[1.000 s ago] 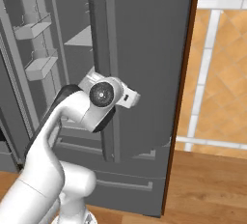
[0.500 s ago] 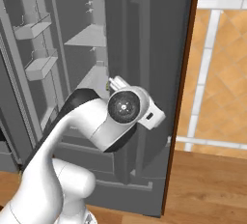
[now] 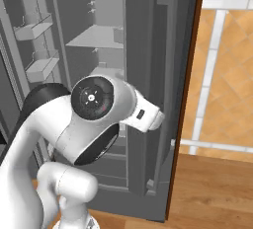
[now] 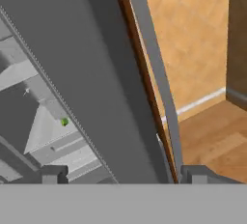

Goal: Grab a lemon wedge from the fridge and one ice cube from the ice bowl, and put them in the glass of lemonade.

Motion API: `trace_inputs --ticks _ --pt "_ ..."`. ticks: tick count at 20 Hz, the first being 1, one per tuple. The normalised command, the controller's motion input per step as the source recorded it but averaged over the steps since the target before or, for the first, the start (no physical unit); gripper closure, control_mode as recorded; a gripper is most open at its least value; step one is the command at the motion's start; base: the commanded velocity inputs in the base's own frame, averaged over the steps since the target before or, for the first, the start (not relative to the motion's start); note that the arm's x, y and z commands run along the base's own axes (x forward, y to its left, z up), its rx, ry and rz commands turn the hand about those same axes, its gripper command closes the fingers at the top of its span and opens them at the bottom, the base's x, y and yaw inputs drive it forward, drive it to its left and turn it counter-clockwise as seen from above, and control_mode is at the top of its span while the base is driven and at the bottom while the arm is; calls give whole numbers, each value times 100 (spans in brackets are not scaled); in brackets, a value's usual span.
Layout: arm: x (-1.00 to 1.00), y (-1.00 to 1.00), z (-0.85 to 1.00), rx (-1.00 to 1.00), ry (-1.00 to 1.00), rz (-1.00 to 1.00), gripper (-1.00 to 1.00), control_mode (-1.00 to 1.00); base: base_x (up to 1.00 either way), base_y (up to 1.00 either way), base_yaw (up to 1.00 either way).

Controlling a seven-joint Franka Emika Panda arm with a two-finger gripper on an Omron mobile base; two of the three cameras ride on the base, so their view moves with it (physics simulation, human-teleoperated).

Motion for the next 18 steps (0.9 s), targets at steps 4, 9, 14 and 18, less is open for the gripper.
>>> trace_inputs --ticks 4,9,14,18 --pt "0 100 -42 -69 40 28 -100 -100 0 0 0" --pt "28 71 -78 -56 60 31 -100 -100 0 0 0" --pt "21 13 1 -46 3 25 -100 -100 0 0 0" --pt "21 0 31 -37 -1 30 -100 -100 0 0 0"
